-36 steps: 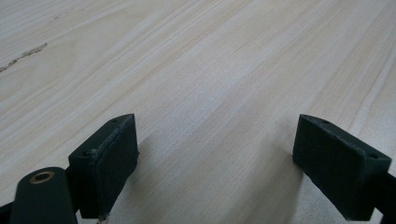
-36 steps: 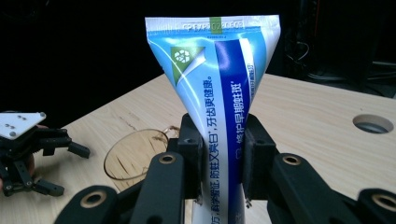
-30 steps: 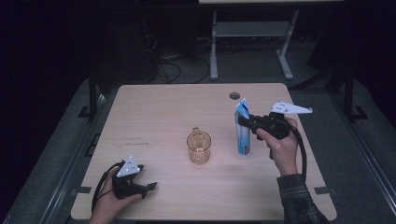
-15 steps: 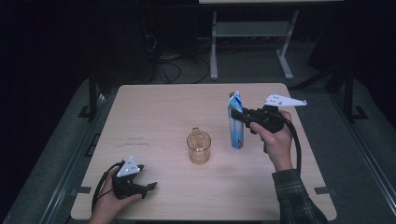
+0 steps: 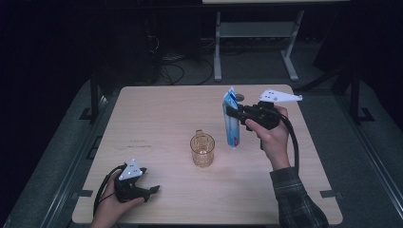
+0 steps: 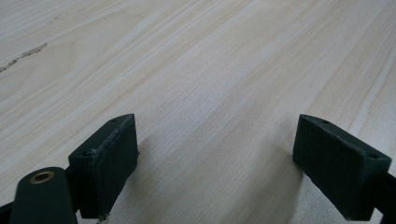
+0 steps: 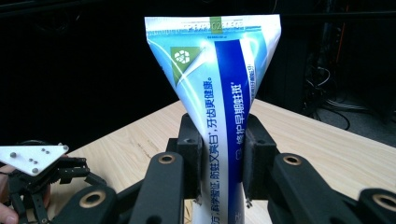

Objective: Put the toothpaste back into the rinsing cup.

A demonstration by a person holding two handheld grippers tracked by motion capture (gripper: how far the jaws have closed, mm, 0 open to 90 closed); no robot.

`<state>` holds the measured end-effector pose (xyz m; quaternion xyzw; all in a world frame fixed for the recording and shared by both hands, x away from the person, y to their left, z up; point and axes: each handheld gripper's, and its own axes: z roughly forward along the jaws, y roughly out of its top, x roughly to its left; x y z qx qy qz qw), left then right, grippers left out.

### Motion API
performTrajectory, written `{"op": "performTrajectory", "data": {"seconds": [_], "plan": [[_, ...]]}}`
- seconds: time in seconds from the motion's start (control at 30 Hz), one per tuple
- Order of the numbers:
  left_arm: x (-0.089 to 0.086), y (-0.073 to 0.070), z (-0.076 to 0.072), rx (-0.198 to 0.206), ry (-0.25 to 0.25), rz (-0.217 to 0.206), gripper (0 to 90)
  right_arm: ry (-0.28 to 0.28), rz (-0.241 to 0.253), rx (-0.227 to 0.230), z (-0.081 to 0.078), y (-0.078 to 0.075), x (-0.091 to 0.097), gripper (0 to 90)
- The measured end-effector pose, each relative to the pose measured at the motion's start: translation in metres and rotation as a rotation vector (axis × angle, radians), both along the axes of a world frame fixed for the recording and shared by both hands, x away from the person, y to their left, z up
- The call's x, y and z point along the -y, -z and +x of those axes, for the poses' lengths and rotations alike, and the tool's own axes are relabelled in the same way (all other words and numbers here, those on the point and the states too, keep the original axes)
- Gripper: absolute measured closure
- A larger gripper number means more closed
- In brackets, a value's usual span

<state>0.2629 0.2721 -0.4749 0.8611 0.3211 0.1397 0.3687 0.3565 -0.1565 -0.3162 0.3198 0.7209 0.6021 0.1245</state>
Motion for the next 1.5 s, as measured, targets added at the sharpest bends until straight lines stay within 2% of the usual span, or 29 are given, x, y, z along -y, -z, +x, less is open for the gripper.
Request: {"op": "performTrajectory", "data": {"seconds": [0.93,1.5], "plan": [[0.0,0.0,0.0,-0.001,0.005,-0.001,13.4,-0.071,0.007,0.035,0.007,-0.02,-0.042,72.4],[0.0,0.0,0.0,0.0,0.007,0.003,13.4,-0.115,-0.002,0.033,0.014,-0.015,-0.07,72.3]]}}
